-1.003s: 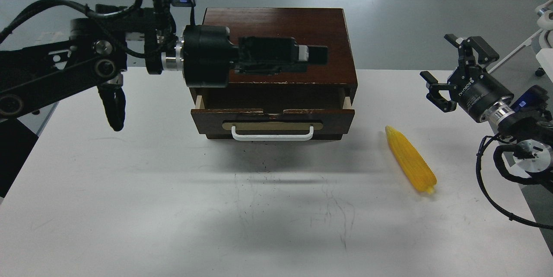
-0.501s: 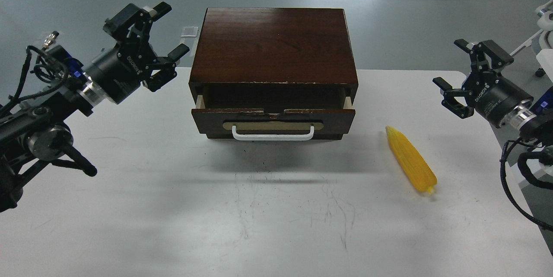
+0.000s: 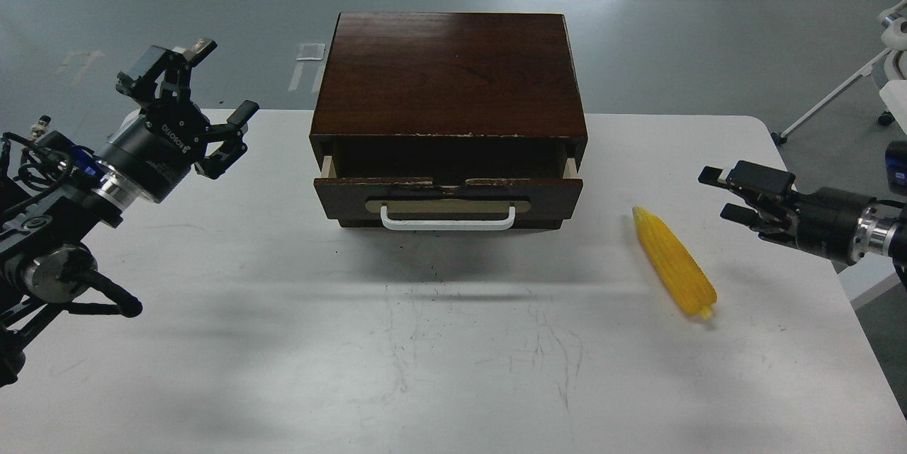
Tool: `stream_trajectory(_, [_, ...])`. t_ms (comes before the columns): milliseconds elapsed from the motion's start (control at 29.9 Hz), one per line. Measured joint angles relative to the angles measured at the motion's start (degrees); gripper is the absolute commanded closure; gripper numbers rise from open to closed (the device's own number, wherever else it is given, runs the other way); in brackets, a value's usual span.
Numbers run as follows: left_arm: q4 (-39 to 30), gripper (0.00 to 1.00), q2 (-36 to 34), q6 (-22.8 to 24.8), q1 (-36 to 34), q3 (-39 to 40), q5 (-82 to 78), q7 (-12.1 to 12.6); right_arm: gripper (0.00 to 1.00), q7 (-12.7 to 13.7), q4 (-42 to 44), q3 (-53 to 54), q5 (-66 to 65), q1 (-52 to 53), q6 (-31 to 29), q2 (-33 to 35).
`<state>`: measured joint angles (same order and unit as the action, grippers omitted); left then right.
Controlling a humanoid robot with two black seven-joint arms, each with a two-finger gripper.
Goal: Put corn in drawer with both arms
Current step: 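Reach the right gripper to the yellow corn cob and grasp it, then lift the corn and carry it over the open drawer with the right gripper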
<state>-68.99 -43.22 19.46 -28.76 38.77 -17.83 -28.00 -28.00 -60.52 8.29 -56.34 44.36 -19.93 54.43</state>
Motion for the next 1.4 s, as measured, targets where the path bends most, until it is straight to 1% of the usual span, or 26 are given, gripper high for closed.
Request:
stream_trajectory(134, [0.0,0.01,0.0,0.1,0.0,0.0,0.0,0.0,0.0,0.0,3.6,-5.5,-8.9,0.1,7.5,-3.0])
stream_trajectory(234, [-0.1,0.01,0.0,0.2,0.0,0.0,-0.1,0.0,0.0,0.0,5.4,-8.3,-10.6,1.4,10.2,-5.5])
stream_trajectory(568, [-0.2,0.01,0.3,0.2,0.0,0.0,-0.4,0.0,0.0,0.0,6.0,-15.4,-10.9,6.6,11.0,-9.0])
stream_trajectory(669, [-0.2,0.01,0.5,0.2,0.0,0.0,-0.6,0.0,0.06,0.0,6.0,-18.1,-11.0,7.8,11.0,-9.4])
stream_trajectory(702, [-0.2,0.01,0.6,0.2,0.0,0.0,-0.7,0.0,0.06,0.0,6.0,-18.9,-11.0,8.2,11.0,-9.6])
stream_trajectory(769, [-0.2,0.01,0.8,0.2,0.0,0.0,-0.7,0.0,0.12,0.0,6.0,-20.0,-11.1,8.6,11.0,-9.9])
stream_trajectory(802, [-0.2,0.01,0.9,0.2,0.0,0.0,-0.7,0.0,0.21,0.0,6.0,-20.3,-11.1,8.7,11.1,-10.0])
stream_trajectory(836, [-0.2,0.01,1.0,0.2,0.0,0.0,-0.7,0.0,0.36,0.0,6.0,-20.4,-11.1,8.8,11.1,-10.2])
stream_trajectory(869, [-0.2,0.01,1.0,0.2,0.1,0.0,-0.7,0.0,0.45,0.0,5.9,-20.5,-11.1,8.8,11.1,-10.4])
stream_trajectory(903, [-0.2,0.01,1.0,0.2,0.1,0.0,-0.7,0.0,0.62,0.0,5.9,-20.6,-11.1,8.8,11.1,-10.6])
stream_trajectory(969, [-0.2,0.01,1.0,0.2,0.1,0.1,-0.7,0.0,0.75,0.0,5.9,-21.2,-11.2,8.9,11.1,-10.7])
stream_trajectory(1036, [-0.2,0.01,1.0,0.2,0.1,0.2,-0.7,0.0,0.9,0.0,5.9,-22.0,-11.2,8.9,11.1,-10.8])
stream_trajectory(1103, [-0.2,0.01,1.0,0.2,0.1,0.6,-0.8,0.0,0.99,0.0,5.7,-22.4,-11.2,9.0,11.1,-10.8])
stream_trajectory(1136, [-0.2,0.01,1.0,0.2,0.1,0.7,-0.8,0.0,1.0,0.0,5.6,-22.5,-11.2,9.0,11.1,-10.8])
stream_trajectory(1304, [-0.2,0.01,1.0,0.2,0.1,0.8,-0.8,0.0,1.0,0.0,5.1,-22.6,-11.2,10.0,11.1,-10.1])
stream_trajectory(1404, [-0.2,0.01,1.0,0.2,0.1,0.9,-0.8,0.0,1.0,0.0,3.0,-22.6,-11.3,11.7,11.0,-8.5])
